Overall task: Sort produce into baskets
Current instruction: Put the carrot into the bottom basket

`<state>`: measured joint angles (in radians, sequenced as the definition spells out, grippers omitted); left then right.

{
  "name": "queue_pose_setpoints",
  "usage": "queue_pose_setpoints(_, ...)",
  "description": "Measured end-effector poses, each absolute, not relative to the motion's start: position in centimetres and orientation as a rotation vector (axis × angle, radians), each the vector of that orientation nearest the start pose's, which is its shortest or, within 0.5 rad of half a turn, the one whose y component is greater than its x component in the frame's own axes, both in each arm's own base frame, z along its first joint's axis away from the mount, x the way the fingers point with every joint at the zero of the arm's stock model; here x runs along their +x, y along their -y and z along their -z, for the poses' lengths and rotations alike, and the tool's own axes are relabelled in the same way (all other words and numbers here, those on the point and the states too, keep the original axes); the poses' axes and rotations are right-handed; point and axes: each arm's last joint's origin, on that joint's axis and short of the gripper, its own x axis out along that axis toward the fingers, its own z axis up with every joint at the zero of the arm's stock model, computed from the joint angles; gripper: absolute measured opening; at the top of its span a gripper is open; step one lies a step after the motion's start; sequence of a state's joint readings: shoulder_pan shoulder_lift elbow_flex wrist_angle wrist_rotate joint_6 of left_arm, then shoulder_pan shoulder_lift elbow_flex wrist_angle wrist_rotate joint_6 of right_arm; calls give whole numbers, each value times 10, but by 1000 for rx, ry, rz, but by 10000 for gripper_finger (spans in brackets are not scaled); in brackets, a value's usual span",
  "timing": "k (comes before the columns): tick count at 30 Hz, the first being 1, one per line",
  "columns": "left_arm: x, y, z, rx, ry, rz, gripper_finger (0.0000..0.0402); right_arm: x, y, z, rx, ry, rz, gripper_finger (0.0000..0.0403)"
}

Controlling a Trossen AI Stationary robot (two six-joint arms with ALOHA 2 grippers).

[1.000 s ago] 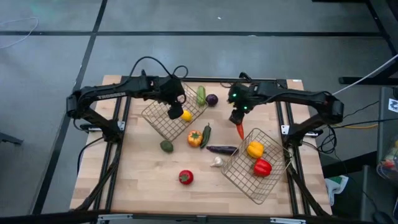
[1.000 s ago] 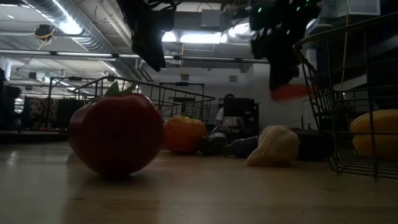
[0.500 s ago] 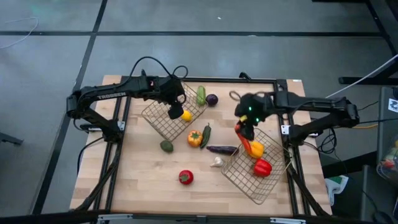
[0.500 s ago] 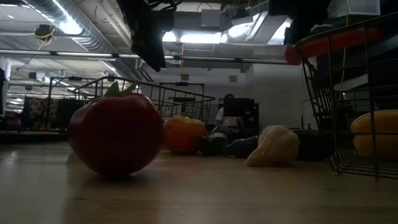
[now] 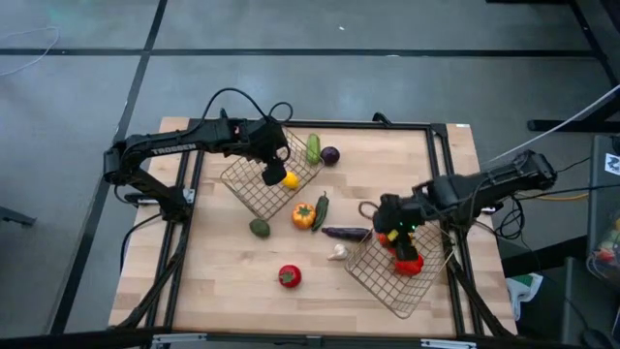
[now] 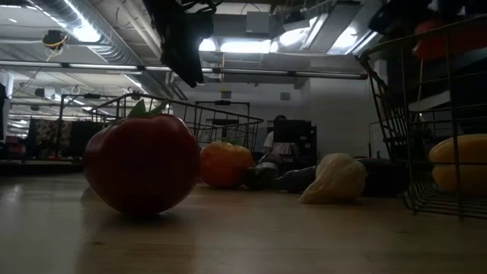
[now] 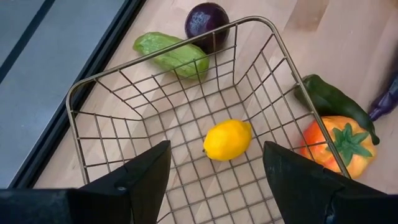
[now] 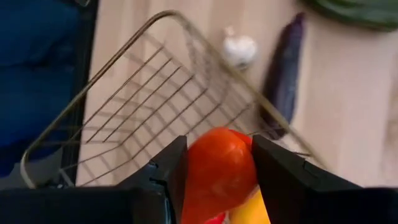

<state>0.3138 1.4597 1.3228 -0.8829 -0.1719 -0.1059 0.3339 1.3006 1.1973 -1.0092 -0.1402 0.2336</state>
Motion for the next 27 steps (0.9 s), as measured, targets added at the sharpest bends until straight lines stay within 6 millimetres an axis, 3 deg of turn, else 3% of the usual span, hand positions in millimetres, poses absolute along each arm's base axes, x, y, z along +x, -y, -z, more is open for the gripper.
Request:
queue_pose_setpoints(14,277,-95,-310,-168,-999,-497,250,258,-135,-272,7,-1139,-429,159)
queue_pose_setpoints(22,277,-95,-310,-167,-999,-497,250,273,-141,-244,-16,-1234,-413,159)
queue_pose_setpoints(27,277,-95,-310,-167,-1000,-497,250,276,-143,-236,-15,-1261,-406,159)
